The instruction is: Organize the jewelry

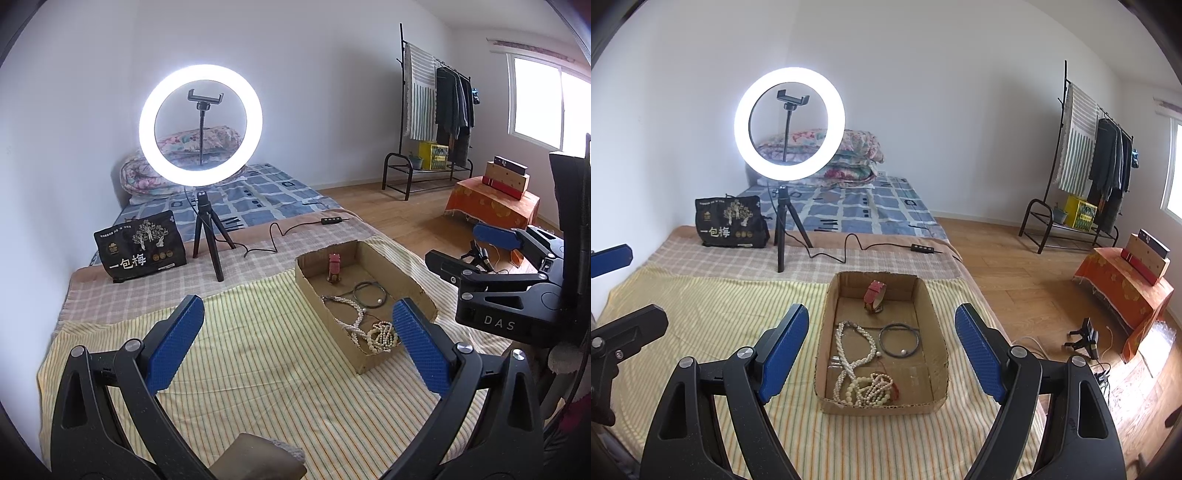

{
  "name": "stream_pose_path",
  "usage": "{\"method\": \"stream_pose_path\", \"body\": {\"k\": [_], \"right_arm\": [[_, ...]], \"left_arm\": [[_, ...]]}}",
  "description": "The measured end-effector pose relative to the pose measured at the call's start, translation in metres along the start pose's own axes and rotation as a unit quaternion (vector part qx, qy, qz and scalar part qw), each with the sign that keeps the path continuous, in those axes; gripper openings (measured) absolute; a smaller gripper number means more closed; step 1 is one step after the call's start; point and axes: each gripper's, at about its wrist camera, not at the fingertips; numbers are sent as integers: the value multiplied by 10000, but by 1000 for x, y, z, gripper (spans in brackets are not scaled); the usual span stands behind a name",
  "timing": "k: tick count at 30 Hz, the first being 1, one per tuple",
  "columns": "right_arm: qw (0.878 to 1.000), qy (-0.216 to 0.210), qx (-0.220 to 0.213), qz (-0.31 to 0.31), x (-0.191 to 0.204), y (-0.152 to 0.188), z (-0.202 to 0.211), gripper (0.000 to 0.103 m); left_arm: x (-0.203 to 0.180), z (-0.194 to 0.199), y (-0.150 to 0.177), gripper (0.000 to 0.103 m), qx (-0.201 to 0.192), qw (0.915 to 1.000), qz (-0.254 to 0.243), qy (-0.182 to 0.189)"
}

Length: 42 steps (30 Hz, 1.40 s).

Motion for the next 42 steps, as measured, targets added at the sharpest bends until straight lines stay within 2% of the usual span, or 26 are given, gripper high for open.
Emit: {"method": "stream_pose_path", "body": {"k": [36, 42], "right_arm": [[10000, 9, 50, 48, -2, 5, -1, 82], [10000, 15, 63, 65, -1, 7, -1, 82]], "left_arm": [[-4, 1, -1, 103, -23, 10000, 6, 29], [-15, 2, -1, 103, -98, 9999, -53, 1]]}}
Point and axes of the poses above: each gripper's, at about its wrist camera, not at the fingertips, and z roughly against the way its jaws point, x to its left, y to its underside
